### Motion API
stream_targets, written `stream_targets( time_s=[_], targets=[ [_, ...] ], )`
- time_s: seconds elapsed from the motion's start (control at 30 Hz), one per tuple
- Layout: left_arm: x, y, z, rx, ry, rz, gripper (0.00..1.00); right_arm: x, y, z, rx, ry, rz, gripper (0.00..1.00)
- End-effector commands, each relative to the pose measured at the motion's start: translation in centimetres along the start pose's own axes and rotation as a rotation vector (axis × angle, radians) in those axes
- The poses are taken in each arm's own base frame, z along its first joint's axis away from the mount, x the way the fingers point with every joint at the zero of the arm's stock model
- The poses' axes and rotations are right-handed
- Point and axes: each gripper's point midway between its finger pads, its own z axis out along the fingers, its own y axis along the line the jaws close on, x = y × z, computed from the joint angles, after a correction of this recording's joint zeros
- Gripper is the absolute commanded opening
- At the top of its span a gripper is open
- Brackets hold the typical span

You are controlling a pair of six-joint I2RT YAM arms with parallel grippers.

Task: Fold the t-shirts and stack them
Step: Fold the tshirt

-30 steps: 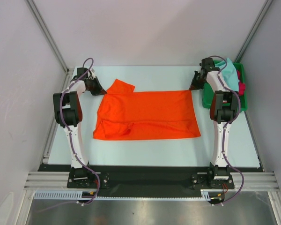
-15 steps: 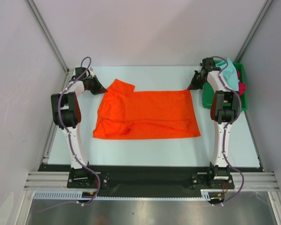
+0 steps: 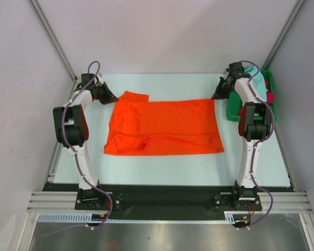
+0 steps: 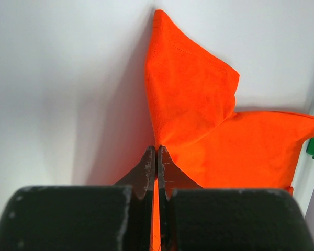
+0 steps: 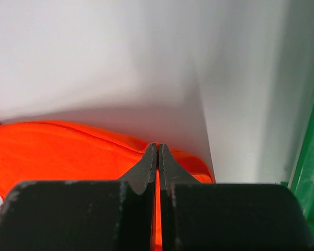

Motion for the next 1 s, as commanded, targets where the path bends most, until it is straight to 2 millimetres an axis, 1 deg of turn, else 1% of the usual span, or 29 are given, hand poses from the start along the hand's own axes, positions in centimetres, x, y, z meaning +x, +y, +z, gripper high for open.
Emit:
stream_targets(
  time_s=[0.0, 0.07, 0.1, 0.13, 0.17, 0.2, 0.23, 0.27, 0.3, 0.33, 0.37, 0.43, 0.47, 0.53, 0.57, 0.63, 0.67, 0.7, 0.83, 0.93, 0.97],
  targets=[
    [-2.2, -2.0, -3.1, 0.012, -0.08, 0.048, 0.0, -1.5, 1.0, -3.7, 0.003, -0.063, -0.029, 0.0],
    [-2.0, -2.0, -3.5, -0.001, -0.079, 0.05, 0.0, -0.9, 0.8, -3.9, 0.009, -0.052, -0.026, 0.0],
    [-1.6, -1.8, -3.6, -0.008, -0.066, 0.045, 0.0, -0.8, 0.7, -4.1, 0.011, -0.048, -0.023, 0.0],
    [-1.4, -1.8, -3.8, -0.012, -0.062, 0.043, 0.0, -0.1, 0.4, -3.9, 0.016, -0.032, -0.015, 0.0],
    [-0.9, -1.6, -4.1, -0.023, -0.058, 0.039, 0.0, -0.1, 0.5, -4.4, 0.013, -0.038, -0.017, 0.0],
    [-0.8, -1.5, -4.3, -0.028, -0.061, 0.036, 0.0, 0.1, 0.4, -4.5, 0.014, -0.037, -0.014, 0.0],
    [-0.5, -1.4, -4.4, -0.033, -0.058, 0.036, 0.0, 0.7, 0.2, -4.3, 0.017, -0.024, -0.01, 0.0],
    [0.0, -1.2, -4.4, -0.043, -0.052, 0.031, 0.0, 1.1, 0.2, -4.4, 0.018, -0.018, -0.008, 0.0],
    [0.1, -1.2, -4.8, -0.048, -0.054, 0.033, 0.0, 1.2, 0.2, -4.7, 0.017, -0.019, -0.008, 0.0],
    [0.3, -1.1, -4.9, -0.053, -0.049, 0.034, 0.0, 1.8, -0.2, -4.6, 0.024, -0.004, -0.002, 0.0],
    [0.7, -0.7, -5.0, -0.072, -0.039, 0.027, 0.0, 2.0, -0.3, -4.6, 0.026, 0.0, -0.002, 0.0],
    [1.0, -0.6, -5.4, -0.085, -0.032, 0.036, 0.0, 2.4, -0.2, -5.0, 0.022, 0.004, -0.004, 0.0],
    [1.5, -0.3, -5.5, -0.099, -0.021, 0.033, 0.0, 3.0, -0.5, -4.9, 0.028, 0.019, -0.003, 0.0],
    [1.6, 0.0, -5.9, -0.118, -0.023, 0.05, 0.0, 3.4, -0.6, -5.3, 0.031, 0.022, -0.009, 0.0],
    [2.1, 0.3, -6.0, -0.131, -0.012, 0.047, 0.0, 4.1, -1.1, -5.2, 0.048, 0.039, -0.006, 0.0],
    [2.5, 0.8, -6.4, -0.158, -0.005, 0.057, 0.0, 4.6, -1.6, -5.5, 0.056, 0.046, -0.005, 0.0],
    [2.7, 0.9, -6.5, -0.166, -0.003, 0.055, 0.0, 4.5, -1.5, -5.7, 0.053, 0.038, -0.008, 0.0],
    [2.9, 1.0, -6.6, -0.167, -0.001, 0.054, 0.0, 4.9, -1.8, -5.7, 0.059, 0.047, -0.002, 0.0],
    [3.7, 1.4, -7.0, -0.184, 0.001, 0.057, 0.0, 5.2, -2.3, -6.1, 0.074, 0.045, 0.007, 0.0],
    [3.9, 1.6, -7.7, -0.206, -0.01, 0.062, 0.0, 5.4, -3.0, -6.4, 0.094, 0.045, 0.017, 0.0],
    [3.9, 1.3, -8.2, -0.207, -0.021, 0.069, 0.0, 5.6, -3.1, -6.4, 0.096, 0.047, 0.02, 0.0]
  ],
)
